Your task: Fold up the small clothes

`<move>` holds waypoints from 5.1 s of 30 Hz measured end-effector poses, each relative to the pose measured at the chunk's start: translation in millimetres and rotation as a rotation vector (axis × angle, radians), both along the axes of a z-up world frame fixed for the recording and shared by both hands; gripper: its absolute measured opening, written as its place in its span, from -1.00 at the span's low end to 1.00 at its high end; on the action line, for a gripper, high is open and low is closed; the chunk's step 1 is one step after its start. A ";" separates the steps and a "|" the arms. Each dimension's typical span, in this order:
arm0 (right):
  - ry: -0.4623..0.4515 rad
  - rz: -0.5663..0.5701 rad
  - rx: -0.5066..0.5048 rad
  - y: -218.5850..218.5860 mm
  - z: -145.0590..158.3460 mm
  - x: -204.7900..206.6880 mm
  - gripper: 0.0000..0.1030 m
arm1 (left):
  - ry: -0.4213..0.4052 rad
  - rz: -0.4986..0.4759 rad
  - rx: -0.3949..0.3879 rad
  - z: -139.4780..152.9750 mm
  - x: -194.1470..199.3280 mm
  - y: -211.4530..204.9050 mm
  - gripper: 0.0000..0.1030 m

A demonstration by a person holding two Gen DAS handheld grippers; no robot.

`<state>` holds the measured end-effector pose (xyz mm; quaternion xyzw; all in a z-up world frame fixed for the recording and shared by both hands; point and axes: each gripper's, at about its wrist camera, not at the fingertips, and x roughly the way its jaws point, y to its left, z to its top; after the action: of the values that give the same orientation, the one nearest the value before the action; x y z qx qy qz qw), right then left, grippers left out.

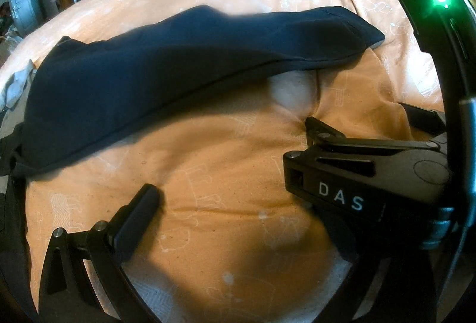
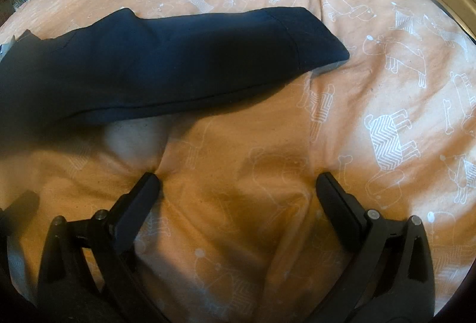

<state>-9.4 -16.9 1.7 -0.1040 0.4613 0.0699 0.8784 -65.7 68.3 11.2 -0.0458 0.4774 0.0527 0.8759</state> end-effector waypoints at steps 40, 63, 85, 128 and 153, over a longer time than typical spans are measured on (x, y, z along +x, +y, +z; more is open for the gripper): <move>-0.089 0.092 0.536 -62.6 116.9 0.2 1.00 | 0.058 -0.240 -0.291 73.8 -17.3 74.0 0.96; 0.155 -0.257 0.952 -138.7 77.2 73.8 0.64 | -0.105 0.197 -0.195 45.2 -123.6 386.1 1.00; -0.075 0.255 0.853 127.0 155.3 -22.3 -0.78 | -0.374 0.273 -0.152 152.5 -176.6 443.4 0.09; 0.039 0.270 0.734 275.6 82.3 -131.7 -0.18 | -0.265 0.486 -0.357 58.9 -228.4 596.2 -0.87; 0.182 0.429 0.545 306.0 4.9 -129.2 0.47 | -0.217 0.481 -0.438 31.1 -220.3 578.8 -0.05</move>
<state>-138.6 289.1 6.6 0.0461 0.4698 0.3821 0.7944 -286.0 647.1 42.3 -0.3493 0.3569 0.1487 0.8535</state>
